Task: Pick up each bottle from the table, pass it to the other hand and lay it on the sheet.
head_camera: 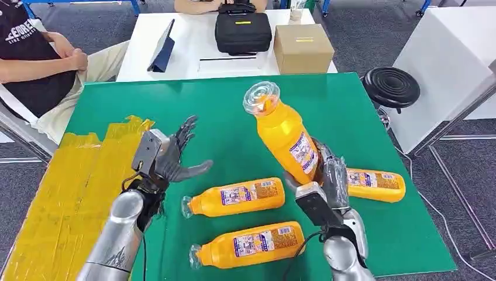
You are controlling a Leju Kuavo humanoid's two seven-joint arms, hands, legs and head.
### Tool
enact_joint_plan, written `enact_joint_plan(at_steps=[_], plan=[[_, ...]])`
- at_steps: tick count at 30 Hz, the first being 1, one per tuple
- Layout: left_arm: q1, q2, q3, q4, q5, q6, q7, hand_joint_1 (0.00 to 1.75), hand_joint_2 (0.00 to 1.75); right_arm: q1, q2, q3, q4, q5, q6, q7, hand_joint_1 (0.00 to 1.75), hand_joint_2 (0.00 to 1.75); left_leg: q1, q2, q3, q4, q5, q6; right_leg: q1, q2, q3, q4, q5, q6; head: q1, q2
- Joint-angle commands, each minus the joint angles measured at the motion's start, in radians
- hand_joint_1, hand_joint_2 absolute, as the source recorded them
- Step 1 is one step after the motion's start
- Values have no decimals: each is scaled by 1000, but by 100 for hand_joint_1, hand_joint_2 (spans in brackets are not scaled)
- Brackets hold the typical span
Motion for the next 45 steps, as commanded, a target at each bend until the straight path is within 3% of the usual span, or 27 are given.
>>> enact_joint_plan(at_steps=[1,7,26,36,45], plan=[[-25,54,-174,-112,107,-9,28,0,175,-148,10,101,245,11,-116,-28,175,175,1,9,5,0,-2,-4,2,6,4,-2,0,-2,0,0],[-7,51,-269,-145,184,24,27,0,175,-224,38,154,354,2,-179,-66,175,175,1,6,4,0,-2,-3,2,4,3,-2,0,-2,0,0],[-12,58,-293,-148,204,31,25,0,175,-238,36,174,376,-4,-188,-72,175,175,1,6,5,0,-2,-4,2,2,5,-1,-1,-2,0,0],[-41,13,-360,-105,328,58,49,0,175,-348,97,269,518,67,-347,-65,175,175,1,5,3,0,-1,-3,1,2,2,-1,0,-1,0,0],[-73,1,-374,-88,415,79,66,0,175,-369,144,376,618,126,-409,-54,175,175,2,6,5,1,-2,-4,2,3,5,-1,-1,-2,0,0]])
